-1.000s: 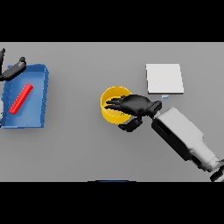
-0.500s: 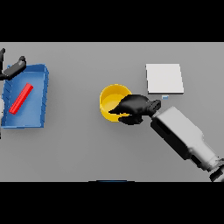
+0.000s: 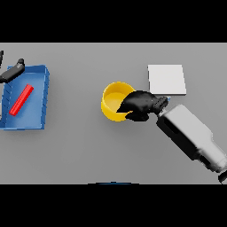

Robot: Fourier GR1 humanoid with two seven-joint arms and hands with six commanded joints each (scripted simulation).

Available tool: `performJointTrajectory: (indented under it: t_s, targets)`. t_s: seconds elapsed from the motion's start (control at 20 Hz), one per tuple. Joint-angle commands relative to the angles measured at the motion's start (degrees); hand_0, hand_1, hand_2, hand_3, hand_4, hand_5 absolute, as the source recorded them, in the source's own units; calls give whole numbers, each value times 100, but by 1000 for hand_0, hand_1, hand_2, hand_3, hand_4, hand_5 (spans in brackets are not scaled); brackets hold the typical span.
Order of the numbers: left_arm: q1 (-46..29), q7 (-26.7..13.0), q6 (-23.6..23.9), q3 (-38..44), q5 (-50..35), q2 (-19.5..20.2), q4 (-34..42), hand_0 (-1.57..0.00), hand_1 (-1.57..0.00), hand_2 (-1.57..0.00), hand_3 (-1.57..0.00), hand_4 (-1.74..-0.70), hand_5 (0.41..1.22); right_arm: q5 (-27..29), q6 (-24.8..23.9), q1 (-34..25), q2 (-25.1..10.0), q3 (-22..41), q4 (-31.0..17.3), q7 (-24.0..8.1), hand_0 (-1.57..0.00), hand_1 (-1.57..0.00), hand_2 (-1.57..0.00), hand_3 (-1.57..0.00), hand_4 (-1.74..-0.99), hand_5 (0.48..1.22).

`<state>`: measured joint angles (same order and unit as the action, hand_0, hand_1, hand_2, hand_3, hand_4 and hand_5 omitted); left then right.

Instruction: Pick up the red beaker and tilt it to pour out 1 green nut into yellow bowl. Pick up the yellow bowl and place it on the metallic measuring scale.

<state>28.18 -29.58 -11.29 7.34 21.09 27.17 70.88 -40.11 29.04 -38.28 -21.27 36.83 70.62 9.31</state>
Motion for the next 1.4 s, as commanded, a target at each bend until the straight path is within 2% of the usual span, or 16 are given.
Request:
performJointTrajectory:
  t_s: [0.0, 0.1, 0.25, 0.35, 0.45, 0.5, 0.55, 0.6, 0.75, 0.9, 1.0, 1.15, 1.2, 1.25, 1.3, 1.35]
  targets:
    - [7, -8, -5, -20, 7, -12, 12, 1, 1, 1, 1, -784, 727, 79, 74, 43, -61, -64, 133, -47, -1528, -1518, -1517, -1357, -1714, 1213]
    - [84, -1, 10, 13, 7, 22, -28, 1, 1, 1, 1, -785, 731, 189, 157, -57, -215, -153, 272, -68, -1543, -1537, -1537, -1338, -1719, 1216]
    - [156, 51, 22, 52, -13, 34, -140, 1, 1, 1, 1, -797, 737, 284, 326, -67, -326, -196, 531, -344, -1557, -1554, -1553, -1309, -1722, 1218]
    - [97, 196, 29, 60, -16, 61, -114, 1, 1, 1, 1, -800, 737, 340, 385, -136, -300, -210, 529, -449, -1562, -1551, -1559, -1353, -1724, 1218]
    - [116, 146, 82, 9, 33, -5, -125, 1, 1, 1, 1, -798, 744, 402, 378, -237, -373, -330, 472, -489, -1565, -1558, -1563, -1289, -1723, 1219]
    - [119, 101, 42, 5, 10, 6, -24, 1, 1, 1, 1, -795, 747, 392, 367, -319, -397, -379, 436, -643, -1566, -1561, -1565, -1269, -1723, 1219]
    - [82, 82, 0, 29, 4, 63, -42, 1, 1, 1, 1, -794, 748, 394, 297, -299, -497, -418, 503, -621, -1471, -1535, -1566, -1279, -1723, 1220]
    - [107, 66, 8, 22, 23, 67, -64, 1, 1, 1, 1, -790, 751, 374, 269, -341, -588, -449, 451, -590, -1490, -1542, -1567, -1301, -1723, 1220]
    - [114, 65, -8, 39, -30, 42, -20, 1, 1, 1, 1, -792, 754, 353, 158, -527, -733, -602, 161, -808, -1529, -1556, -1569, -1383, -1725, 1220]
    - [68, 4, -3, 76, -36, 70, -12, 1, 1, 1, 1, -803, 757, 341, -38, -584, -922, -670, -153, -632, -1550, -1563, -1570, -1407, -1725, 1221]
    - [113, -2, -22, 84, -41, 78, -73, 1, 1, 1, 1, -801, 754, 276, -198, -701, -991, -711, -453, -634, -1557, -1566, -1570, -1342, -1724, 1221]
    - [82, 17, -38, 81, -65, 61, -37, 1, 1, 1, 1, -801, 753, 253, -264, -843, -1044, -664, -746, -411, -1564, -1568, -1571, -1267, -1723, 1221]
    - [58, -23, -40, 119, -107, 65, 13, 1, 1, 1, 1, -808, 752, 287, -287, -832, -1067, -672, -791, -293, -1565, -1554, -1571, -1328, -1725, 1221]
    - [69, -84, -18, 98, -86, 45, 66, 1, 1, 1, 1, -812, 755, 216, -440, -825, -1085, -717, -1103, -308, -1567, -1533, -1571, -1376, -1726, 1221]
    - [49, -134, -8, 115, -107, 30, 109, 1, 1, 1, 1, -816, 759, 168, -552, -849, -1064, -775, -1356, -601, -1557, -1497, -1550, -1415, -1727, 1221]
    - [58, -172, -13, 118, -90, 56, 105, 1, 1, 1, 1, -819, 762, 156, -660, -834, -1057, -789, -1536, -588, -1540, -1460, -1525, -1446, -1727, 1221]
